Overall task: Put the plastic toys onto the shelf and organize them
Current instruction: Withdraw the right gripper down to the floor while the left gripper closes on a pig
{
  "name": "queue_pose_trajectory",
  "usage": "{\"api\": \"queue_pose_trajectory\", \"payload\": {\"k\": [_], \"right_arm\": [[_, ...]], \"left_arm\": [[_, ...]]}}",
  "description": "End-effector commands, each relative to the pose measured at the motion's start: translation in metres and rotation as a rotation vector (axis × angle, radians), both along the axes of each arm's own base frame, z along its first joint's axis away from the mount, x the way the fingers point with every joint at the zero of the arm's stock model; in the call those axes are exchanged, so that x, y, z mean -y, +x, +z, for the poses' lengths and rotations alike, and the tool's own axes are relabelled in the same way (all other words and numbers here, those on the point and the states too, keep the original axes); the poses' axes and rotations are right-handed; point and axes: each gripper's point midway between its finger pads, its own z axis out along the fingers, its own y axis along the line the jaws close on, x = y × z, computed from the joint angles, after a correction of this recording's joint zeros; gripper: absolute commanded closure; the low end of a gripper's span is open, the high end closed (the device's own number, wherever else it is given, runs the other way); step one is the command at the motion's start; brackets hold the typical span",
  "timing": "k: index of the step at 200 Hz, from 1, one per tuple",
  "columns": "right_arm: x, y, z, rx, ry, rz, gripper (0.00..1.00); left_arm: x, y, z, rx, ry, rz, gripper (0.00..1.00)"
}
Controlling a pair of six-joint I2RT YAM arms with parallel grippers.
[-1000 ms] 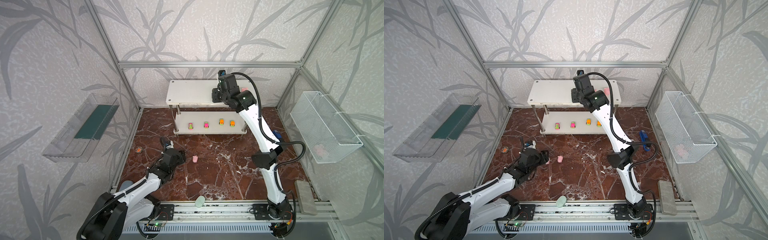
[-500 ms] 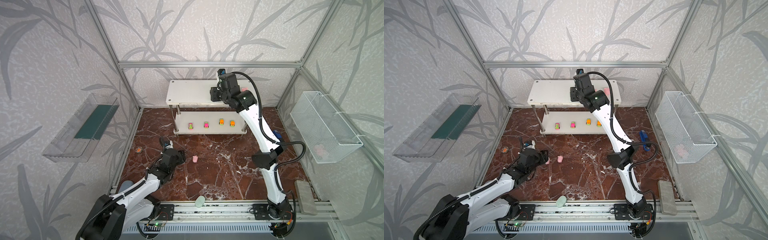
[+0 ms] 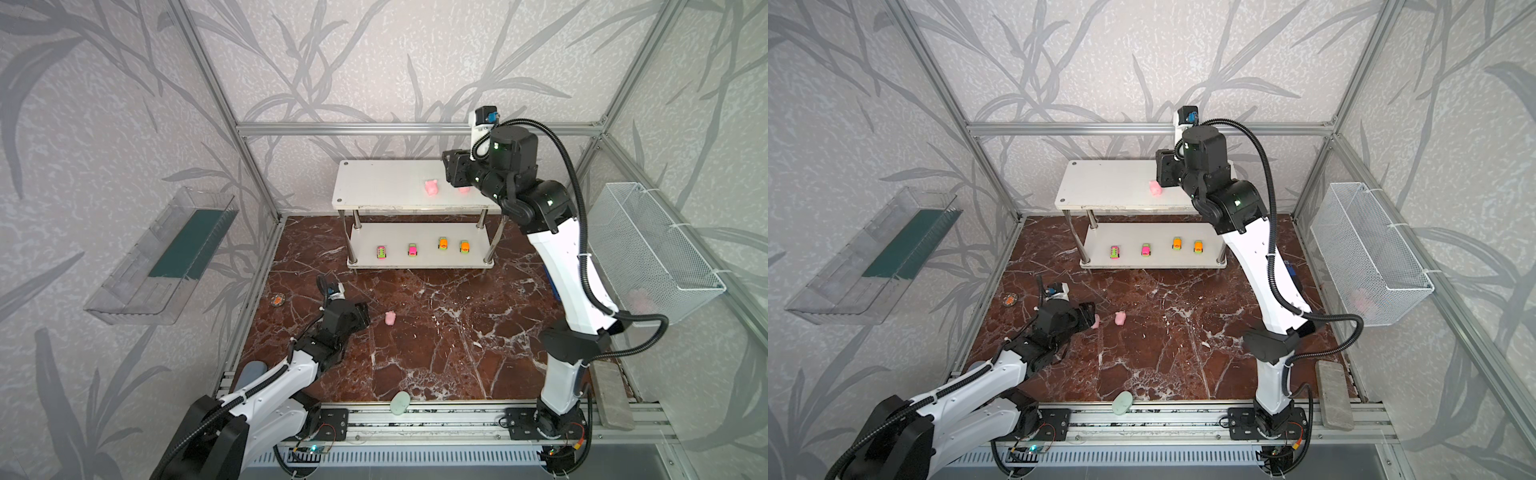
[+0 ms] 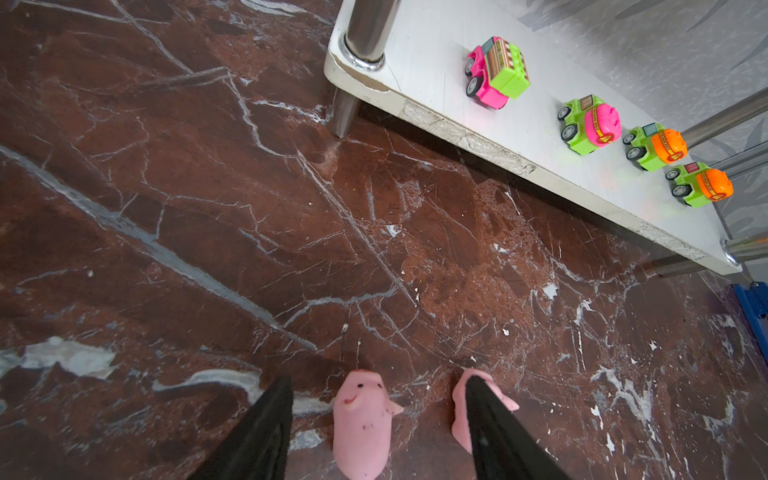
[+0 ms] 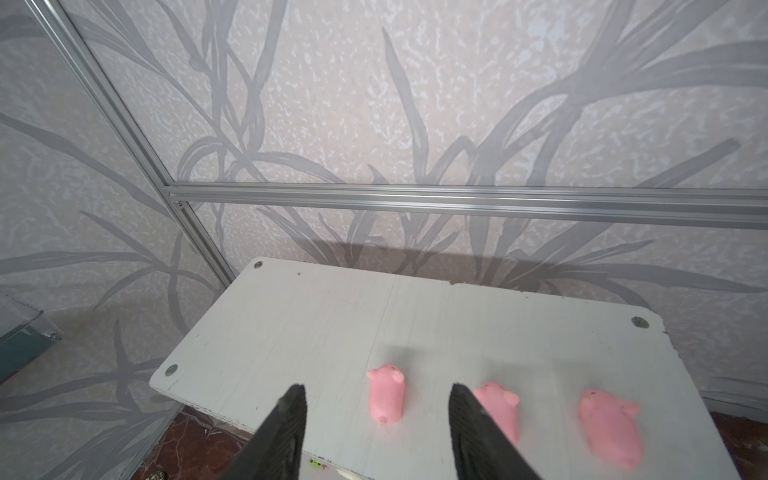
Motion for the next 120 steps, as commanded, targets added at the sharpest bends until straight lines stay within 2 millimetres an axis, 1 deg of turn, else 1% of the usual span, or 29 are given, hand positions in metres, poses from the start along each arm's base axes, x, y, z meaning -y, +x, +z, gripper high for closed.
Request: {"api": "queue_pose_trajectory", "payload": {"k": [1, 8, 9, 11, 24, 26, 28, 37, 38, 46, 47, 54, 58, 59, 62, 80, 103, 106, 112, 120], "right_arm": [[0.007, -0.02, 0.005, 0.046, -0.003, 0.037, 0.44], [0.012, -0.032, 0.007, 0.072, 0.014, 0.047, 0.44], [0.012, -0.035, 0.01, 0.081, 0.02, 0.05, 0.44], [0.011, -0.035, 0.003, 0.073, 0.014, 0.054, 0.44], [0.018, -0.057, -0.005, 0.104, 0.024, 0.07, 0.44], [0.02, -0.06, -0.003, 0.115, 0.031, 0.071, 0.44], [0.02, -0.063, -0.008, 0.111, 0.027, 0.074, 0.44], [0.022, -0.077, -0.02, 0.117, 0.024, 0.086, 0.44], [0.023, -0.08, -0.018, 0.122, 0.026, 0.089, 0.44], [0.024, -0.091, -0.034, 0.11, 0.019, 0.1, 0.44], [0.025, -0.093, -0.034, 0.114, 0.023, 0.102, 0.44], [0.025, -0.102, -0.052, 0.091, 0.014, 0.114, 0.44], [0.027, -0.109, -0.056, 0.093, 0.02, 0.121, 0.44], [0.026, -0.108, -0.061, 0.084, 0.017, 0.121, 0.44], [0.029, -0.113, -0.065, 0.081, 0.023, 0.123, 0.44], [0.036, -0.134, -0.11, 0.025, 0.025, 0.139, 0.44], [0.056, -0.16, -0.157, -0.032, 0.041, 0.133, 0.44], [0.059, -0.163, -0.16, -0.034, 0.046, 0.131, 0.44], [0.063, -0.168, -0.174, -0.054, 0.047, 0.126, 0.44], [0.07, -0.176, -0.185, -0.067, 0.053, 0.123, 0.44]], "left_arm": [[-0.007, -0.006, -0.006, -0.018, 0.003, 0.022, 0.35], [-0.007, -0.007, -0.006, -0.021, 0.005, 0.021, 0.35], [-0.007, -0.007, -0.006, -0.022, 0.005, 0.02, 0.35], [-0.007, -0.007, -0.007, -0.024, 0.005, 0.018, 0.35], [-0.006, -0.01, -0.011, -0.037, 0.011, 0.006, 0.35], [-0.006, -0.011, -0.012, -0.04, 0.012, 0.004, 0.35], [-0.006, -0.011, -0.012, -0.043, 0.012, 0.003, 0.35], [-0.005, -0.013, -0.015, -0.055, 0.014, -0.007, 0.35], [-0.005, -0.013, -0.015, -0.057, 0.014, -0.008, 0.35], [-0.004, -0.015, -0.018, -0.068, 0.016, -0.018, 0.35], [-0.004, -0.015, -0.018, -0.07, 0.016, -0.019, 0.35], [-0.003, -0.017, -0.021, -0.082, 0.017, -0.029, 0.35], [-0.002, -0.017, -0.022, -0.089, 0.018, -0.033, 0.35], [-0.002, -0.017, -0.022, -0.09, 0.019, -0.034, 0.35], [-0.002, -0.018, -0.023, -0.097, 0.021, -0.038, 0.35], [0.001, -0.02, -0.027, -0.12, 0.029, -0.056, 0.35], [0.006, -0.02, -0.029, -0.144, 0.038, -0.093, 0.35], [0.007, -0.02, -0.029, -0.148, 0.041, -0.098, 0.35], [0.008, -0.019, -0.028, -0.151, 0.044, -0.107, 0.35], [0.01, -0.018, -0.028, -0.158, 0.05, -0.115, 0.34]]}}
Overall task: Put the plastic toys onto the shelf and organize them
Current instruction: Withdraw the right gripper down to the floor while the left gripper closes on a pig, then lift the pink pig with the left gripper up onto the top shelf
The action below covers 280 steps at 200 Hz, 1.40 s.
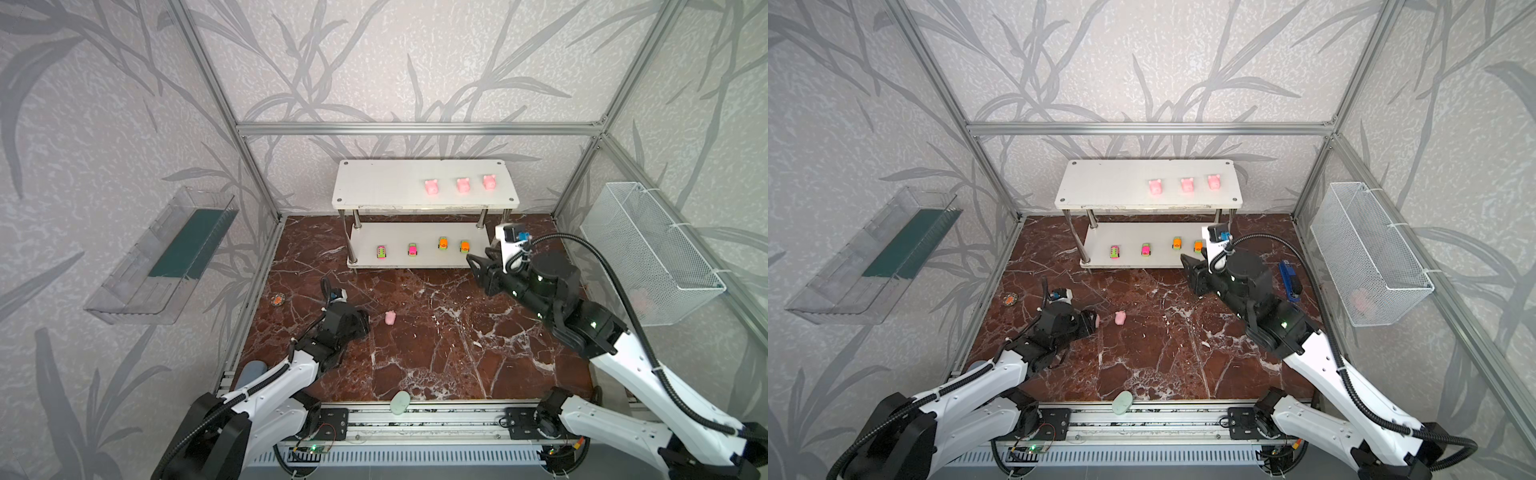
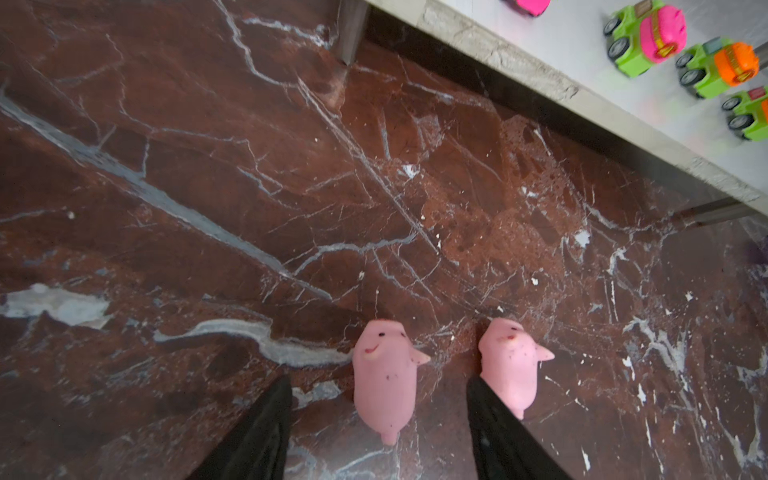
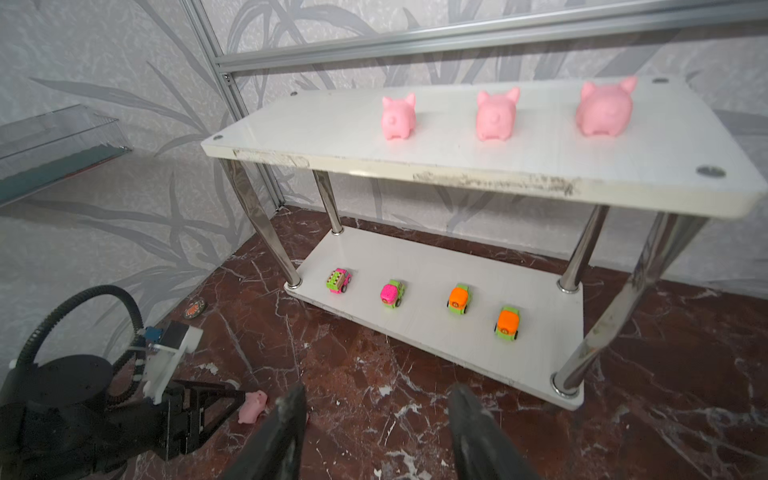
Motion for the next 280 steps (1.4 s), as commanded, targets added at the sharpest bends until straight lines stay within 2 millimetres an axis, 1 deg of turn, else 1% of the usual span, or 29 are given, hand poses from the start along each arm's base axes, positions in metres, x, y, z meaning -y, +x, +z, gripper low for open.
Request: {"api": "queue_pose_trajectory", "payload": {"k": [1, 15, 33, 44, 57, 72, 119, 159, 183, 211, 280], "right_arm": [[0.015, -0.018, -0.015, -0.004, 0.073, -0.017, 0.44], [0.024, -0.03, -0.034, -0.036, 0.084, -0.017, 0.44], [0.032, -0.039, -0.06, -0.079, 0.083, -0.027, 0.44], [0.037, -0.041, -0.073, -0.101, 0.08, -0.046, 0.44], [0.038, -0.043, -0.086, -0.123, 0.081, -0.053, 0.44], [0.038, -0.042, -0.096, -0.138, 0.082, -0.057, 0.44], [0.03, -0.037, -0.108, -0.156, 0.067, -0.046, 0.44], [0.025, -0.033, -0.118, -0.172, 0.056, -0.04, 0.44], [0.024, -0.031, -0.121, -0.179, 0.047, -0.043, 0.44], [0.024, -0.03, -0.125, -0.187, 0.042, -0.046, 0.44], [0.024, -0.028, -0.134, -0.204, 0.027, -0.057, 0.45]], "left_arm": [[0.006, 0.001, 0.002, -0.031, 0.017, -0.045, 0.34], [0.007, 0.002, 0.001, -0.042, 0.025, -0.054, 0.34], [0.011, 0.004, 0.0, -0.05, 0.02, -0.066, 0.34], [0.013, 0.006, 0.0, -0.056, 0.019, -0.073, 0.34], [0.014, 0.007, -0.003, -0.066, 0.024, -0.072, 0.35], [0.014, 0.009, -0.007, -0.083, 0.039, -0.071, 0.35], [0.017, 0.007, -0.025, -0.158, 0.066, -0.078, 0.36], [0.016, 0.007, -0.033, -0.176, 0.094, -0.067, 0.39], [0.016, 0.007, -0.037, -0.183, 0.102, -0.063, 0.44], [0.018, 0.006, -0.041, -0.189, 0.105, -0.06, 0.53], [0.019, 0.006, -0.044, -0.198, 0.119, -0.062, 0.65]]}}
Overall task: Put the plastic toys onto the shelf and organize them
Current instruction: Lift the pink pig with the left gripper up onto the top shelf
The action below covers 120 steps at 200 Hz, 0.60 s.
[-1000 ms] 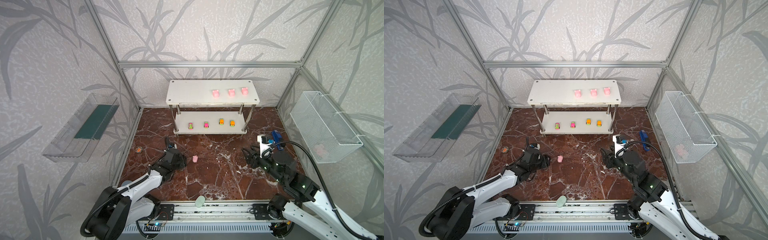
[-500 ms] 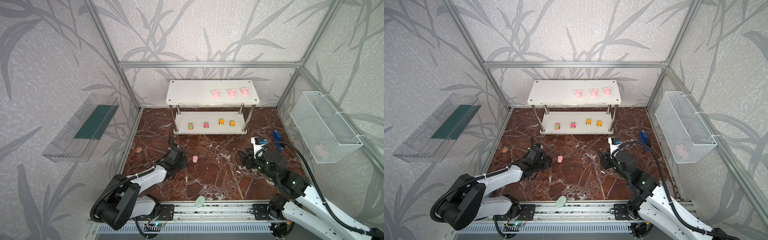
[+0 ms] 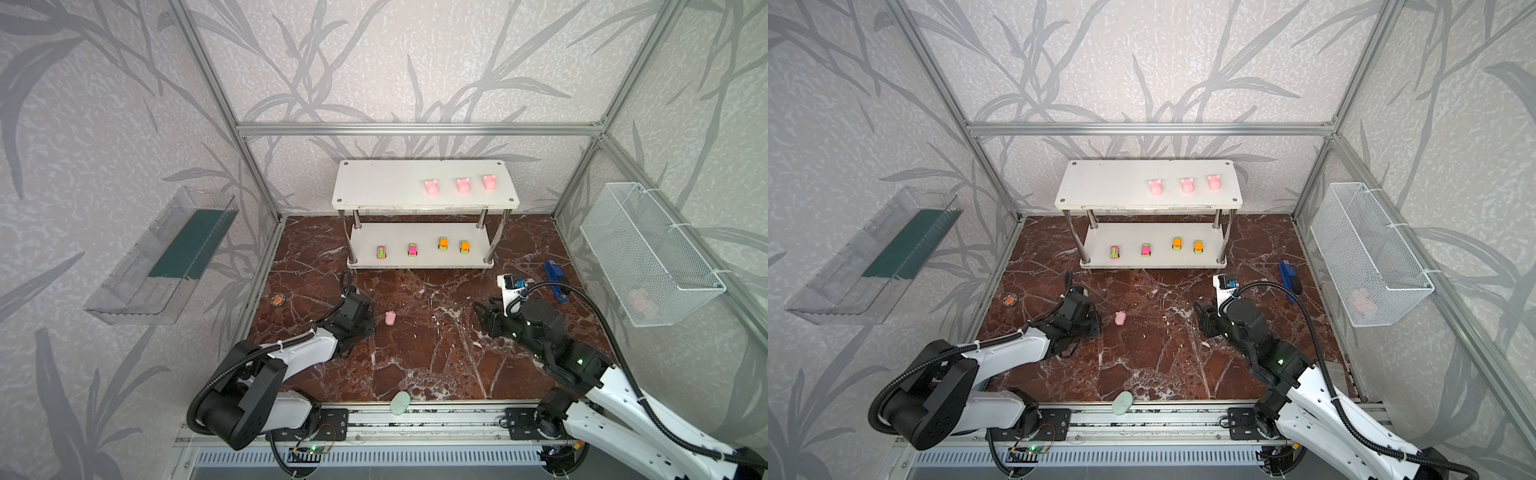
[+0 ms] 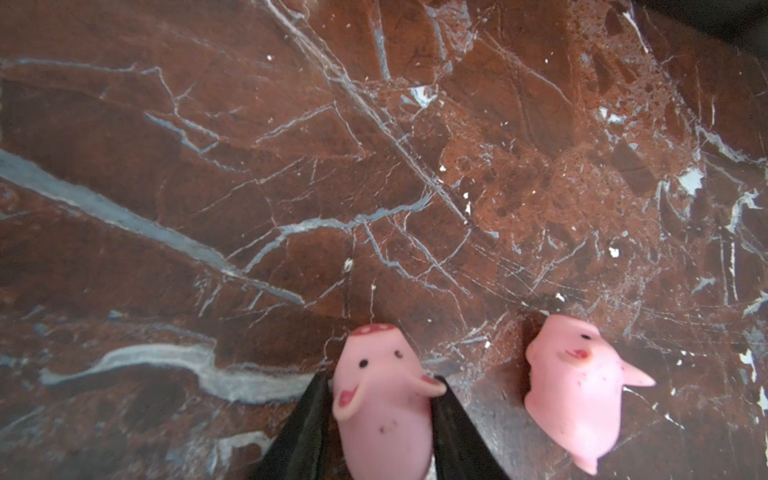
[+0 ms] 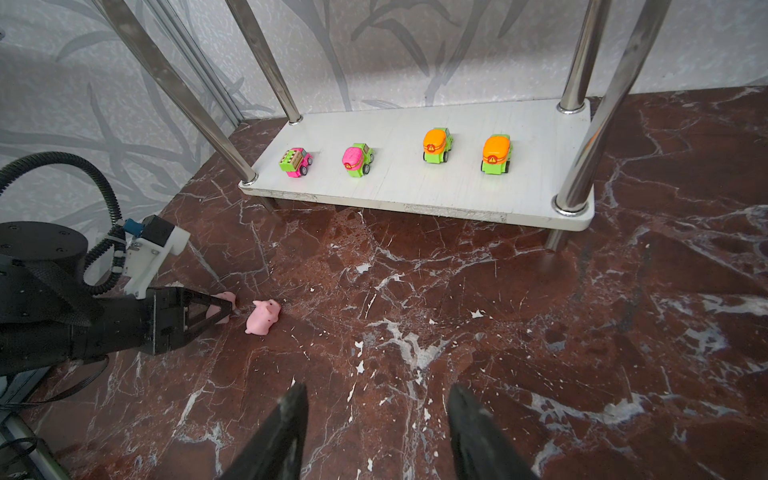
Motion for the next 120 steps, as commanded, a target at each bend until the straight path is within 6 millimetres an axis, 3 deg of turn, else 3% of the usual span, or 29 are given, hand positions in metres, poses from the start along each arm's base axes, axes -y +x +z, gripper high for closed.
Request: {"api": "queue_pose_trajectory", "payload": {"k": [1, 25, 68, 97, 120], "right_arm": [[-0.001, 0.002, 0.0, 0.005, 0.011, -0.006, 0.45], [0.0, 0.002, -0.003, -0.001, 0.006, -0.01, 0.45], [-0.001, 0.003, -0.007, -0.009, -0.001, -0.012, 0.45], [-0.002, 0.004, -0.011, -0.022, -0.008, -0.011, 0.46], [-0.003, 0.005, -0.018, -0.037, -0.015, -0.008, 0.46]], "left_arm": [[-0.001, -0.005, -0.007, -0.037, 0.016, 0.008, 0.65], [-0.002, -0.005, -0.005, -0.034, 0.016, 0.013, 0.71], [-0.002, -0.003, 0.013, -0.005, 0.017, 0.009, 0.71], [0.001, 0.001, 0.042, 0.02, 0.018, -0.013, 0.71], [0.007, 0.007, 0.081, 0.064, -0.004, -0.039, 0.71]]}}
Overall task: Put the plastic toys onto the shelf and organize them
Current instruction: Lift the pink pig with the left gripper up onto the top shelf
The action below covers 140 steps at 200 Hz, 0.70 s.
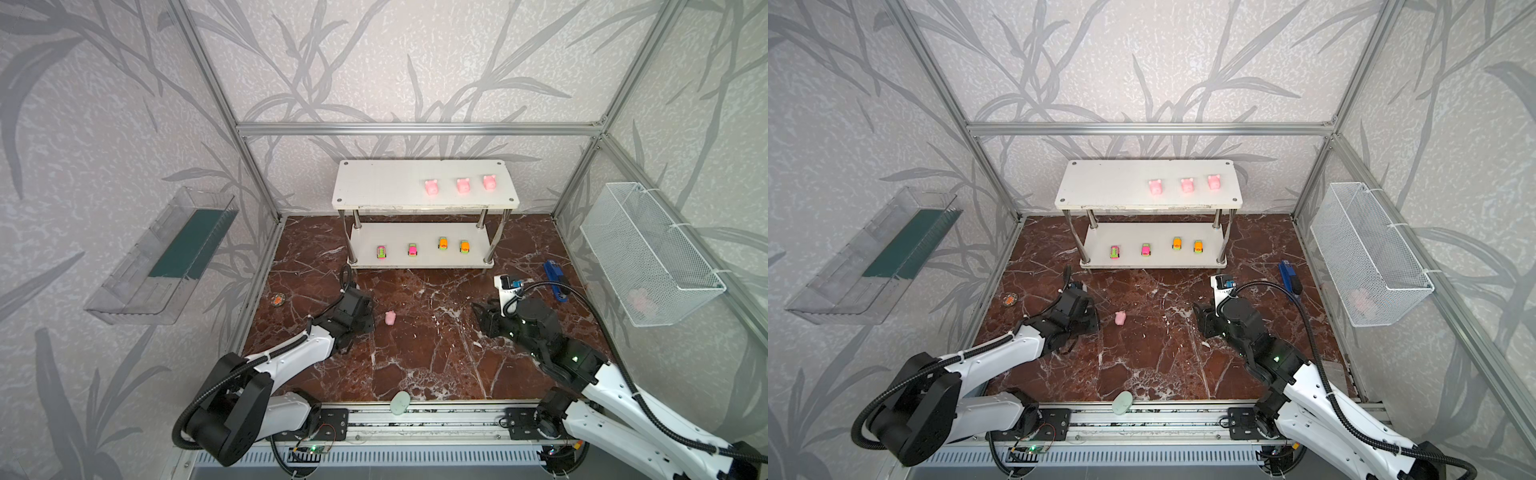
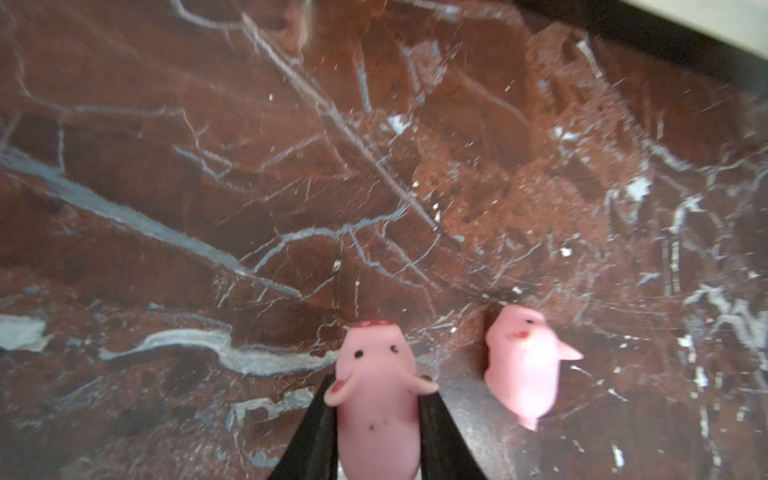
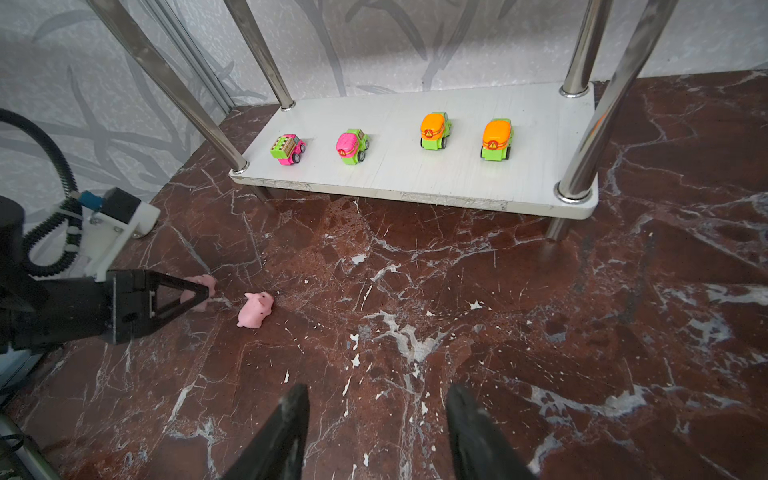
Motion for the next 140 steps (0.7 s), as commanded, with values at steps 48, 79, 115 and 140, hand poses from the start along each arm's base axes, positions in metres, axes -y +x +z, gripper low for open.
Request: {"api": "queue_pose_trajectory", "payload": {"k": [48, 79, 115, 140], "right_arm": [[-0.008, 0.005, -0.031, -0.063, -0.012, 0.008, 0.46], [-0.015, 0.006, -0.048, -0.1, -0.013, 0.02, 0.45], [-0.023, 0.008, -0.062, -0.135, 0.0, 0.038, 0.46], [-0.026, 0.009, -0.07, -0.152, -0.006, 0.045, 0.46]], "left_arm": [[0.01, 0.017, 0.164, 0.222, -0.026, -0.081, 0.71], [0.008, 0.026, 0.244, 0.326, 0.018, -0.115, 0.71], [0.016, 0.05, 0.315, 0.424, 0.057, -0.147, 0.71], [0.037, 0.071, 0.351, 0.468, 0.021, -0.191, 0.7]]}}
